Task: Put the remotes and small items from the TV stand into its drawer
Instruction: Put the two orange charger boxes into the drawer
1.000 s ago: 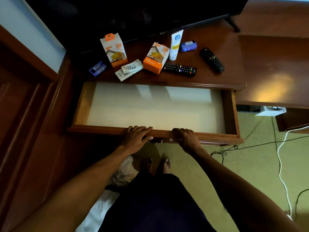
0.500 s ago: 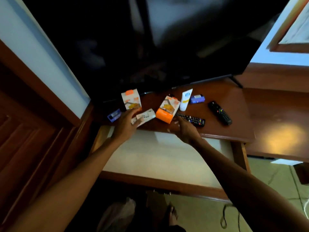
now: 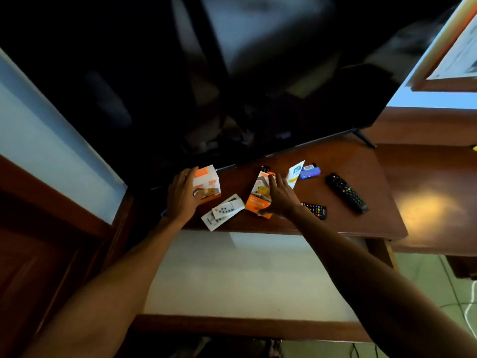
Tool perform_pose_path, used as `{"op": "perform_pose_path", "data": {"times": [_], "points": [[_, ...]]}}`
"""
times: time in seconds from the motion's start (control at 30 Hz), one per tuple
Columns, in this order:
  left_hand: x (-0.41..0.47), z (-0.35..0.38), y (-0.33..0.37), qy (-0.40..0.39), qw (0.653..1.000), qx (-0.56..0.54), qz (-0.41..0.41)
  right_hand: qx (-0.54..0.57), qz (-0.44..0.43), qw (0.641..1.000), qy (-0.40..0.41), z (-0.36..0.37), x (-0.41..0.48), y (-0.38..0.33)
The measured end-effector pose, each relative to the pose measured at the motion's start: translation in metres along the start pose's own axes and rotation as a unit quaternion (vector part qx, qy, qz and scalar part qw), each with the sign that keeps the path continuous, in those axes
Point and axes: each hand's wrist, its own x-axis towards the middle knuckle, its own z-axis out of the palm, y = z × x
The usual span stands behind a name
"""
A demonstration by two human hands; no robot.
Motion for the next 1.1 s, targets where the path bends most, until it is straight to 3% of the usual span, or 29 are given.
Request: {"op": "perform_pose_path", "data": {"times": [0.2,0.4,0.57,0.77,0.87,1.1], "points": [[0.012,0.000,-0.002,-0.008,0.998,-0.029,0.063,0.038,0.004,0.999,-0.016,0.000,0.011,-0.004],[0.021,-0.008,0.007,-0.007,0.996,-0.064,0.064,0.026,-0.004,0.999,0.021,0.004,0.003,-0.003],[0.027,-0.022,0.025,0.017,0.991,-0.132,0.030,0.031,-0.050,0.994,0.094,0.000,-0.010,-0.007],[0.011,-0.056,0.059,0.095,0.974,-0.205,-0.033,0.071,-0.134,0.983,0.107,-0.023,-0.042,-0.017],[0.000,-0.071,0.055,0.059,0.973,-0.211,-0.066,0.086,-0.175,0.975,0.104,-0.023,-0.054,-0.025],[-0.108,-0.095,0.031,0.009,0.953,-0.255,-0.161,0.056,-0.264,0.963,0.015,0.025,-0.097,-0.049]]}}
